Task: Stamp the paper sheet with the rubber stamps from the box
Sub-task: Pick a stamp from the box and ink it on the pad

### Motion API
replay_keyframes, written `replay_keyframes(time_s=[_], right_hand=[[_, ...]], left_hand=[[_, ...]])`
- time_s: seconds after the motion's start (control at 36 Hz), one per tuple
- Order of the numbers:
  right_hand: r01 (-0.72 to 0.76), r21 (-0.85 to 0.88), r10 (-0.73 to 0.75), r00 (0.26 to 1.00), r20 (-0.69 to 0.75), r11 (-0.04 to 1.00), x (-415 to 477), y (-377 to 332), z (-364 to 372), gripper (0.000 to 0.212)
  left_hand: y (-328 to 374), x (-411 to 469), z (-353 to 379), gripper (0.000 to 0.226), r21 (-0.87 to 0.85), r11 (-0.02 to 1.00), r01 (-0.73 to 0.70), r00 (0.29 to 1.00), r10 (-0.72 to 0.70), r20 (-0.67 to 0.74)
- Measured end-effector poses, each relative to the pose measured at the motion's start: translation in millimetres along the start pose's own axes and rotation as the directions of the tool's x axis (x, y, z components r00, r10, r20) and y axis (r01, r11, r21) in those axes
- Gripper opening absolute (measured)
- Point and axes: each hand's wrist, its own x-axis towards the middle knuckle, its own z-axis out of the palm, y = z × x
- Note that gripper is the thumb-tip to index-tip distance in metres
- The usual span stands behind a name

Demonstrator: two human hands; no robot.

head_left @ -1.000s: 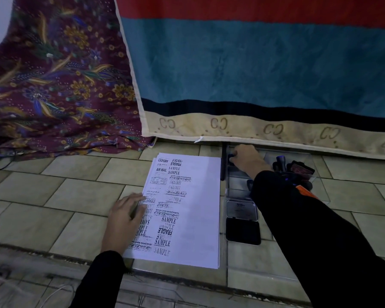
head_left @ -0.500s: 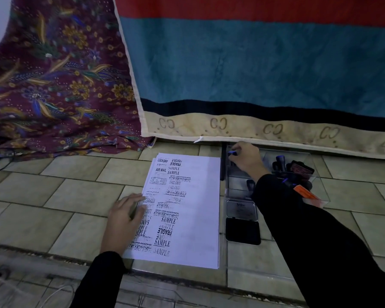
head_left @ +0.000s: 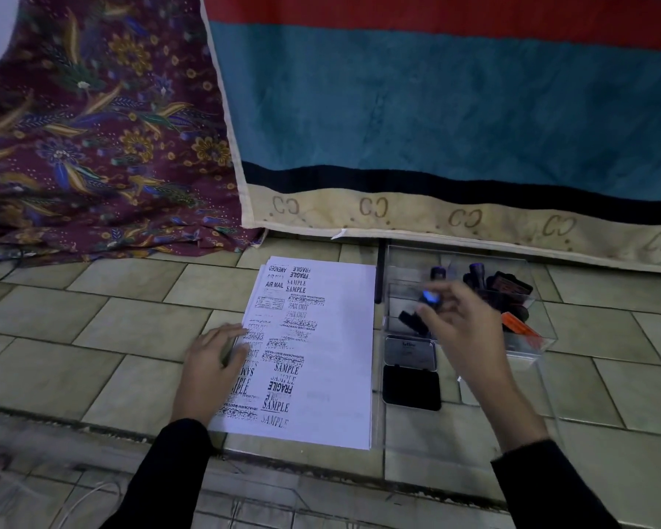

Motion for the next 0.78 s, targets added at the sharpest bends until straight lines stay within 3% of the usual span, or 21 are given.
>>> replay_keyframes(time_s=[0.14,0.33,0.61,0.78], right_hand=[[0.006,-0.074,-0.002,0.998,0.060,0.997,-44,18,-1,0.027],[0.147,-0.163,-0.129,0.985,0.114,0.976,-63,26,-1,0.028],[0.211,-0.126,-0.187,0.966,0.178,0.969,-68,24,4,0.026],[0.238,-0.185,-0.201,0.960,0.196,0.954,-72,28,8,0.026]], left_hand=[[3,-1,0,0.036,-0.009,1.000,0.002,1.000,-0.002,-0.006],[3,-2,-1,0.035,0.000,1.000,-0.003,1.000,0.003,-0.003],[4,-3,1,0.021,0.007,1.000,-0.025,0.999,0.025,-0.030],[3,-2,0,0.030,0.004,1.000,-0.026,0.999,0.026,-0.019]])
